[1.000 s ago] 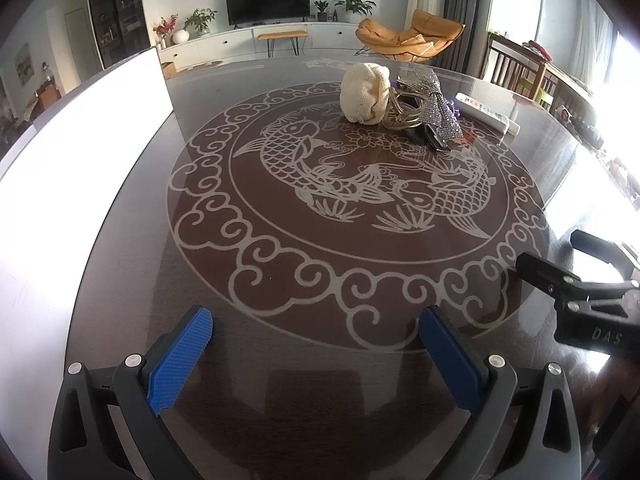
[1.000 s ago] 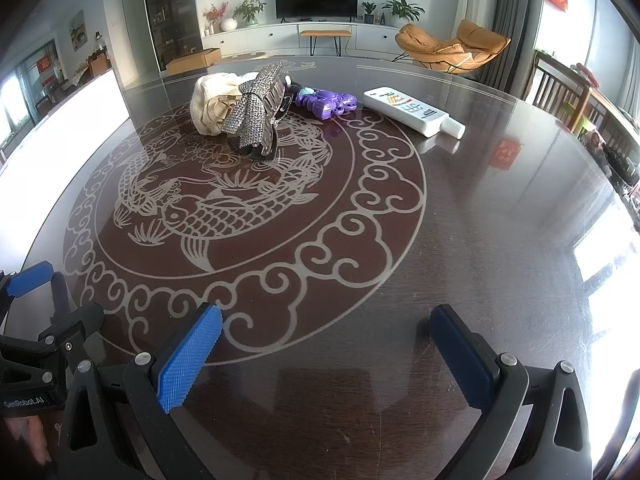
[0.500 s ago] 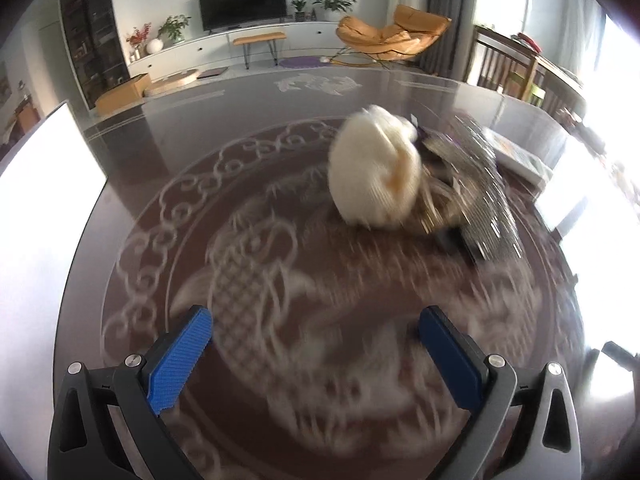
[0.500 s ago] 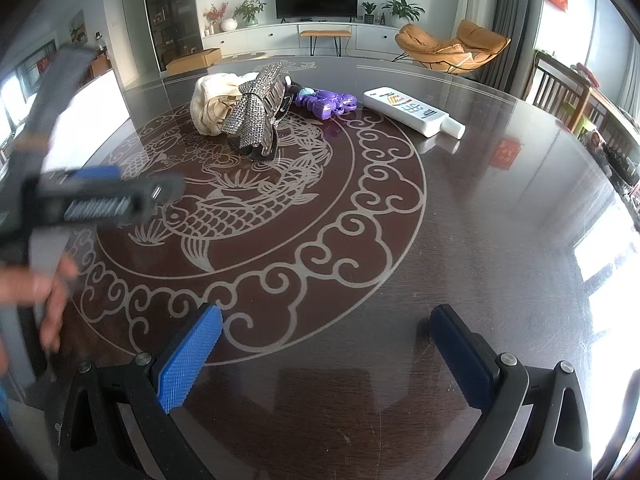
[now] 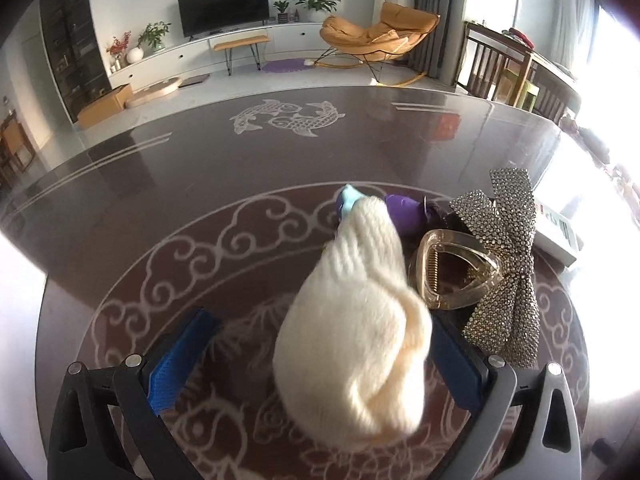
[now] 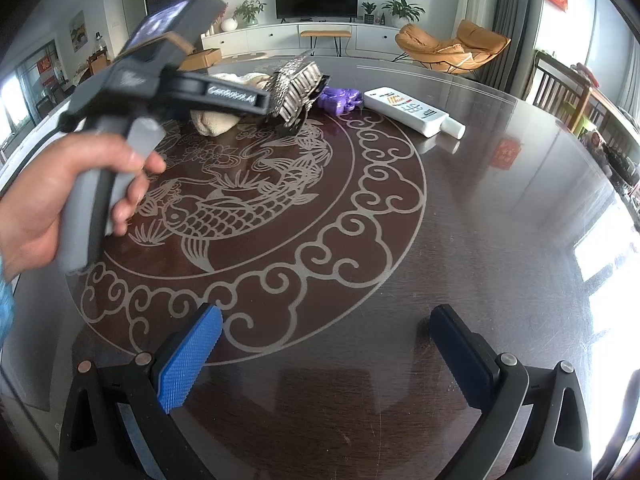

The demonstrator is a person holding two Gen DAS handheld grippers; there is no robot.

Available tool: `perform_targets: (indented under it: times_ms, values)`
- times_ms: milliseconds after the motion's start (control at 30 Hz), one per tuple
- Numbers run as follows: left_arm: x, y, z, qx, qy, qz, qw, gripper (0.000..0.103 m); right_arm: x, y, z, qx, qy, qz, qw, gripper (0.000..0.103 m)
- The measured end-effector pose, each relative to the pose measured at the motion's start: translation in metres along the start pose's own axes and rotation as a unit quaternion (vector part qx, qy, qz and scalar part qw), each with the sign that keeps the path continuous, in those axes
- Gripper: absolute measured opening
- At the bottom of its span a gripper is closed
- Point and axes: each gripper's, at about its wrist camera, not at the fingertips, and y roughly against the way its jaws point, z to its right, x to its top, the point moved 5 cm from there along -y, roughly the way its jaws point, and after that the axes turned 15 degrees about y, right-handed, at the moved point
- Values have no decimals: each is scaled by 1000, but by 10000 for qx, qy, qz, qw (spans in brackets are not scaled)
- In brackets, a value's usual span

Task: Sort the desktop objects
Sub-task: 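Lower the left gripper onto the cream knitted pouch and grasp it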

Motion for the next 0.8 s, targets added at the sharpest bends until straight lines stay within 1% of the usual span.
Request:
perform_targets:
  times_ms: [67, 100, 133, 200, 333, 467, 700, 767, 800]
  values:
    - [1, 4, 3, -107, -124, 152, 9997, 74, 0, 0, 0, 0, 0, 0, 10000, 103]
    - [1, 9, 5, -180, -199, 265, 9993, 48, 0, 0, 0, 0, 0, 0, 10000, 103]
    - [2, 10, 6, -202, -231, 286, 9991, 41, 1, 0, 0, 1, 0, 1, 10000, 103]
    - [0, 13, 3, -152, -254, 306, 9991, 41, 1, 0, 0, 1, 0, 1, 10000, 103]
    - [-21, 30, -15, -112, -23, 306, 9995, 40, 1, 0, 0, 2, 0, 1, 10000, 103]
    - [-59, 60, -40, -16, 112, 331, 9994, 40, 1, 0, 0, 2, 0, 1, 10000, 103]
    - [-143, 127, -87, 200, 475, 397, 9979, 41, 1, 0, 0, 6, -1, 2, 10000, 103]
    - [-156, 137, -92, 202, 547, 405, 9975, 44, 1, 0, 0, 6, -1, 2, 10000, 103]
    - [-163, 142, -95, 201, 568, 400, 9974, 53, 1, 0, 0, 6, -1, 2, 10000, 103]
